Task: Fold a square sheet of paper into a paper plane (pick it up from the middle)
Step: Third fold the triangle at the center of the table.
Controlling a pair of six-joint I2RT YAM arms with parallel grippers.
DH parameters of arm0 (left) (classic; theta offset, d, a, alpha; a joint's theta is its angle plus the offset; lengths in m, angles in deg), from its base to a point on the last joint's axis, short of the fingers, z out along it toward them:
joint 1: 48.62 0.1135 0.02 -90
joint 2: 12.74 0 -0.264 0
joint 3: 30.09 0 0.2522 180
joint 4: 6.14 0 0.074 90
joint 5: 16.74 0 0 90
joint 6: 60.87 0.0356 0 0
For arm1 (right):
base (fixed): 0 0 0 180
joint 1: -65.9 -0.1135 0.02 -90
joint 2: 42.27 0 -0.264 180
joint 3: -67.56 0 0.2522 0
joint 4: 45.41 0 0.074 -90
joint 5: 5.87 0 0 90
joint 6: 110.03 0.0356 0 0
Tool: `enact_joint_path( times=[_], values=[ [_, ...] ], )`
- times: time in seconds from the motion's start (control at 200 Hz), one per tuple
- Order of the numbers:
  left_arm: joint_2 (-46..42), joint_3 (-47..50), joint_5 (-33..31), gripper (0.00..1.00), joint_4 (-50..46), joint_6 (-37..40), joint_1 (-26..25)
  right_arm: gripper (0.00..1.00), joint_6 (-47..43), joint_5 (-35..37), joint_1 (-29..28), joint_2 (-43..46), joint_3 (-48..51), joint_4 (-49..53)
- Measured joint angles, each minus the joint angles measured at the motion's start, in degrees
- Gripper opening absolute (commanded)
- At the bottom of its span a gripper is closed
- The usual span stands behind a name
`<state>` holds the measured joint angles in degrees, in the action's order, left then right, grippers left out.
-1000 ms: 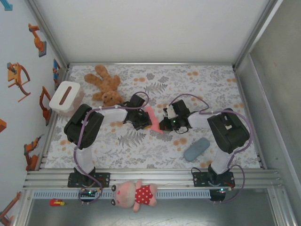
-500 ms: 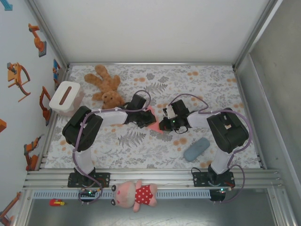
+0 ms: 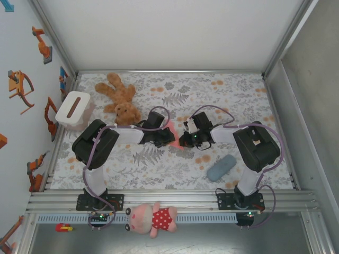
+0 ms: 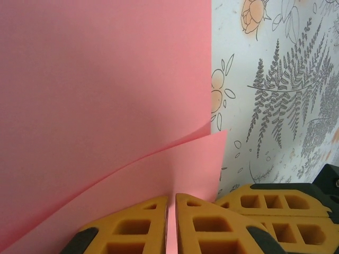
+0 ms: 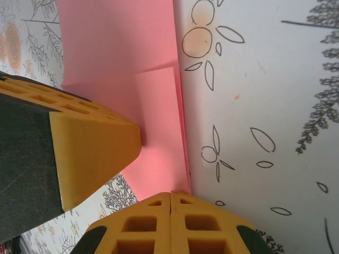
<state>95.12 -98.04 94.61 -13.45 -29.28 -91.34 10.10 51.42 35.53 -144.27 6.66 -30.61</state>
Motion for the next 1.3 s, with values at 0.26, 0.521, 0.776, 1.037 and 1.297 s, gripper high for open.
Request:
enact_joint_path(
  times=[0.26,0.521,0.776,1.037,1.297],
  values=[
    [-0.7,2.1,-1.1,0.13,3.1,1.1,0.0,0.0,0.5,1.3,-0.3,0.2,-0.2,0.9],
    [-4.5,6.7,-3.0,0.17,4.3,3.4,2.9,0.0,1.6,2.3,-0.6,0.2,-0.6,1.7],
    [-6.1,8.8,-2.6,0.17,4.8,4.5,6.0,0.0,2.2,2.3,-0.6,0.4,-0.6,1.7],
    [-9.1,9.0,-6.8,0.22,-0.1,6.1,8.5,0.0,5.1,2.3,-0.5,1.4,0.6,-0.3],
    [-15.8,10.3,-7.8,0.4,-0.2,4.1,8.4,0.1,9.6,2.3,-0.3,5.4,3.1,-7.0]
  ],
)
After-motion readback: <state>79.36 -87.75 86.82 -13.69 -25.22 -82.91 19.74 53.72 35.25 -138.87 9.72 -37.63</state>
